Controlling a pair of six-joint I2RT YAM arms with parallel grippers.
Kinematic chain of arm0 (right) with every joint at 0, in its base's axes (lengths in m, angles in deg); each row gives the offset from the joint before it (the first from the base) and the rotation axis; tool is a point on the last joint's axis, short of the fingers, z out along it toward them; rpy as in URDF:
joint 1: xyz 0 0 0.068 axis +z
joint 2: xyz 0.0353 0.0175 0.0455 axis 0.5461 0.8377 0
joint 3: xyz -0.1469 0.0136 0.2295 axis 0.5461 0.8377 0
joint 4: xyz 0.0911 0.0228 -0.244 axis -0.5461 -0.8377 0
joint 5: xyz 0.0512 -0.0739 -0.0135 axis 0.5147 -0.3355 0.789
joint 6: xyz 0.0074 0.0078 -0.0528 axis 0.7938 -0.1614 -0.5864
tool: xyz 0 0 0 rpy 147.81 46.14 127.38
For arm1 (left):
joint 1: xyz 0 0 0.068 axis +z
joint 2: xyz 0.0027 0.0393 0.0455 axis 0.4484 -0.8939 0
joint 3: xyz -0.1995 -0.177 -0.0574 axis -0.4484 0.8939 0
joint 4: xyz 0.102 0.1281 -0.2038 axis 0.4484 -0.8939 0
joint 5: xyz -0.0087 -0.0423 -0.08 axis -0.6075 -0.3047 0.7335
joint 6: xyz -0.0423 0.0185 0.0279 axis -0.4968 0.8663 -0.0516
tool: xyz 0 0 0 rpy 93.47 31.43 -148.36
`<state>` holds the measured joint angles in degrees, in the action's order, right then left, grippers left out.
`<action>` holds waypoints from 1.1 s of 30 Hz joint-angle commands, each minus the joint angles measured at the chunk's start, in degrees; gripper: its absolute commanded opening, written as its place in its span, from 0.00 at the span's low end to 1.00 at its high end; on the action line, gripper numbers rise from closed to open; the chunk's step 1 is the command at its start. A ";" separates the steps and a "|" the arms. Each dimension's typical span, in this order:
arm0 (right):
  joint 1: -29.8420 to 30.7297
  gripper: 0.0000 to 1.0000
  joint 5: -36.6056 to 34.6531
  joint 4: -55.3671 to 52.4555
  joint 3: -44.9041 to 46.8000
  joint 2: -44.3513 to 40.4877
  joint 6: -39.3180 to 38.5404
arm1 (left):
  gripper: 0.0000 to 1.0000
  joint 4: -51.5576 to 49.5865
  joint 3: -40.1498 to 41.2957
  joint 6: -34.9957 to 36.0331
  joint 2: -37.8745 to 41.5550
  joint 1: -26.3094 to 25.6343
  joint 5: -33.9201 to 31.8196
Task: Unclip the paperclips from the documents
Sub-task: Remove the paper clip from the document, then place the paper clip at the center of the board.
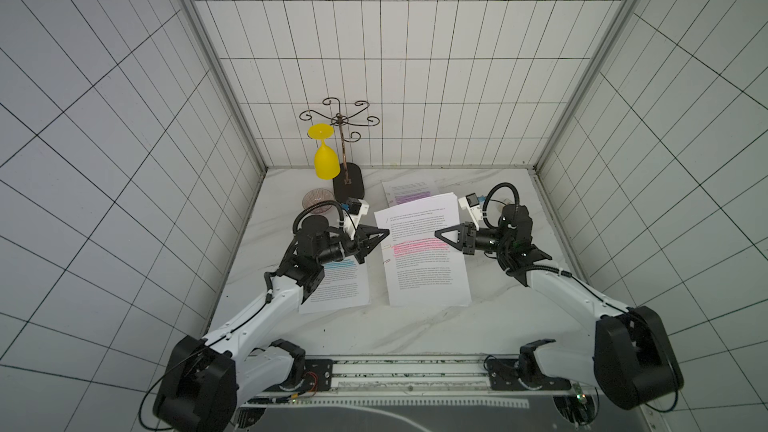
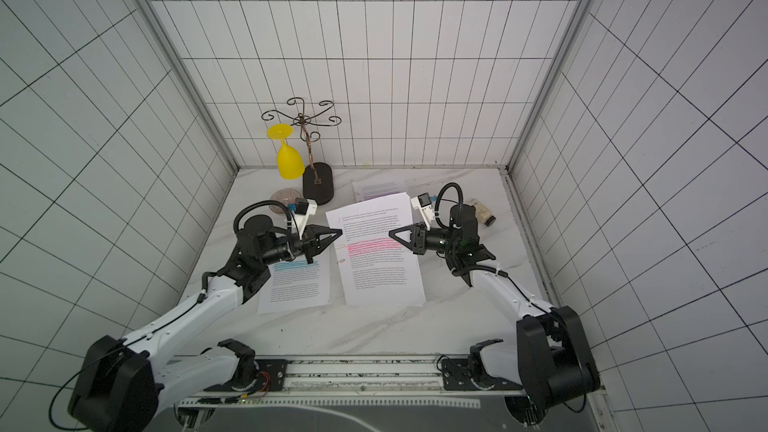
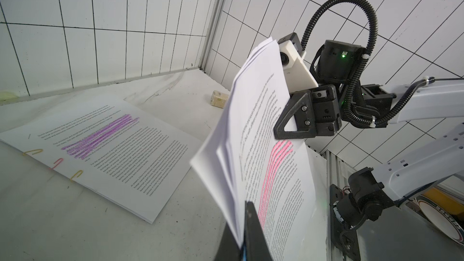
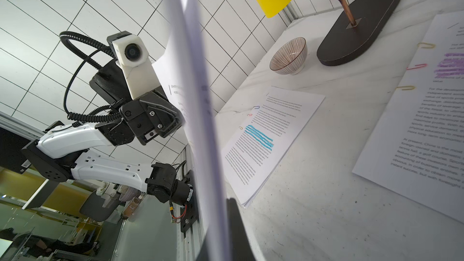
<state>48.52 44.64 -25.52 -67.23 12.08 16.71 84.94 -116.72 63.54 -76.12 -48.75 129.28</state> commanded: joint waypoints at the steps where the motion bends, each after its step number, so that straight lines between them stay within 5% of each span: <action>1: -0.30 0.00 -0.34 -0.53 -5.07 -0.84 -0.42 | 0.00 -0.51 0.57 0.06 0.95 0.61 0.32; 23: -10.22 0.00 -2.83 -4.07 -7.49 2.65 0.05 | 0.00 -14.30 -1.24 5.70 -1.03 4.21 -3.91; 33: -10.93 0.00 -16.91 -35.14 -28.34 12.16 -14.99 | 0.00 -28.71 -2.79 0.83 -8.28 -9.30 -14.70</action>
<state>38.20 33.26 -49.15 -85.35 22.26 7.90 60.94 -118.34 66.49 -82.06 -55.24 118.31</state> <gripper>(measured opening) 0.047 0.048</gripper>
